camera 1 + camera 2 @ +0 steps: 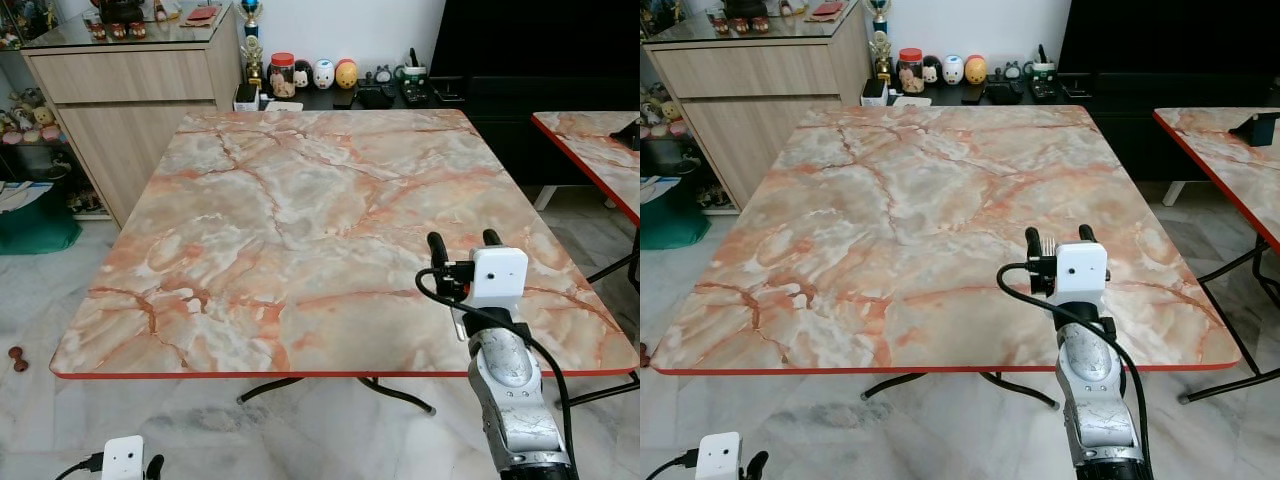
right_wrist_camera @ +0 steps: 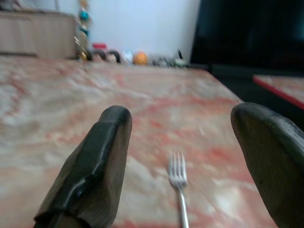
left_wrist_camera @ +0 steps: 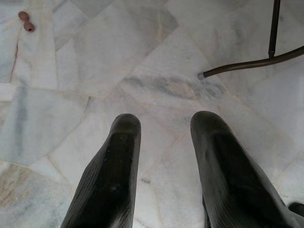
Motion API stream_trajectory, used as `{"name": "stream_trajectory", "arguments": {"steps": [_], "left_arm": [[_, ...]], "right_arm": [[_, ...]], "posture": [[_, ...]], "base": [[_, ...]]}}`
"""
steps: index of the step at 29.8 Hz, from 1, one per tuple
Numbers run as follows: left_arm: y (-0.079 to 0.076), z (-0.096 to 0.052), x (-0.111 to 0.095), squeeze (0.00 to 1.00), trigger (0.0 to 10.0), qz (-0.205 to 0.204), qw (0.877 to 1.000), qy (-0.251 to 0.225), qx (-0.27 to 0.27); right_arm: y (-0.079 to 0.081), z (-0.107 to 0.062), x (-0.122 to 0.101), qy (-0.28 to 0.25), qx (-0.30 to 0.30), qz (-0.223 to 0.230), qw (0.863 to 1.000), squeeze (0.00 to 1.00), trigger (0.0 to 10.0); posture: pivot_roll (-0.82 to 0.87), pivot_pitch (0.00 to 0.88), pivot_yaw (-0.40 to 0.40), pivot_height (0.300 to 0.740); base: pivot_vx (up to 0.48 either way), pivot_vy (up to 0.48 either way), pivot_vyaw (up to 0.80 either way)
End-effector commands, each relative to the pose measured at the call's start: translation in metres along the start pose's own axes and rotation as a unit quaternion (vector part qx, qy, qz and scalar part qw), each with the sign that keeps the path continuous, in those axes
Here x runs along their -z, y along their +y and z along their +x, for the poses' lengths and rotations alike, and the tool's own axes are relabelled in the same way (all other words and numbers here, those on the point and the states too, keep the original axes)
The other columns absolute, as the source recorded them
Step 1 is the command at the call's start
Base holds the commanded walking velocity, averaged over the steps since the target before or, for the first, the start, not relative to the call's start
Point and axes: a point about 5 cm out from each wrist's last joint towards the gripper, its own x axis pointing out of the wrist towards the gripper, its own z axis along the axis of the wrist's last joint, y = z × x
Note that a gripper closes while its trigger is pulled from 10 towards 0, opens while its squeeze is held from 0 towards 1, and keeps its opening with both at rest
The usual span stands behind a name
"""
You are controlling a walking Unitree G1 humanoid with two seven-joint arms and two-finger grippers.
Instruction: Setting the table
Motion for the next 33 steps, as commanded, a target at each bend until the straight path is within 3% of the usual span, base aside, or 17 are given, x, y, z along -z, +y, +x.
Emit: {"name": "stream_trajectory", "arguments": {"steps": [1,3,11,33], "left_arm": [[-0.0003,-0.0005,0.0028,0.0,10.0,0.001,1.0,0.01,0.001],[-0.0006,-0.0004,0.0028,0.0,10.0,0.0,1.0,0.01,0.002],[-0.0005,-0.0003,0.0027,0.0,10.0,-0.001,1.0,0.011,0.004],[0.0026,-0.0042,0.0102,0.0,10.0,-0.003,1.0,0.023,0.0]], "right_arm": [[-0.0076,-0.0019,0.0135,0.041,0.023,0.017,0.999,0.0,10.0],[-0.0123,-0.0015,0.0171,0.053,0.034,0.035,0.997,0.0,10.0],[-0.0115,0.0016,0.0186,0.068,0.031,0.035,0.997,0.0,10.0],[-0.0142,-0.0003,0.0204,0.077,0.037,0.038,0.996,0.0,10.0]], "posture": [[-0.03,0.0,0.005,0.724],[-0.03,0.0,0.005,0.724],[-0.04,0.0,0.006,0.724],[-0.03,0.0,0.004,0.724]], "base": [[0.0,0.0,0.0],[0.0,0.0,0.0],[0.0,0.0,0.0],[0.256,0.0,0.0]]}}
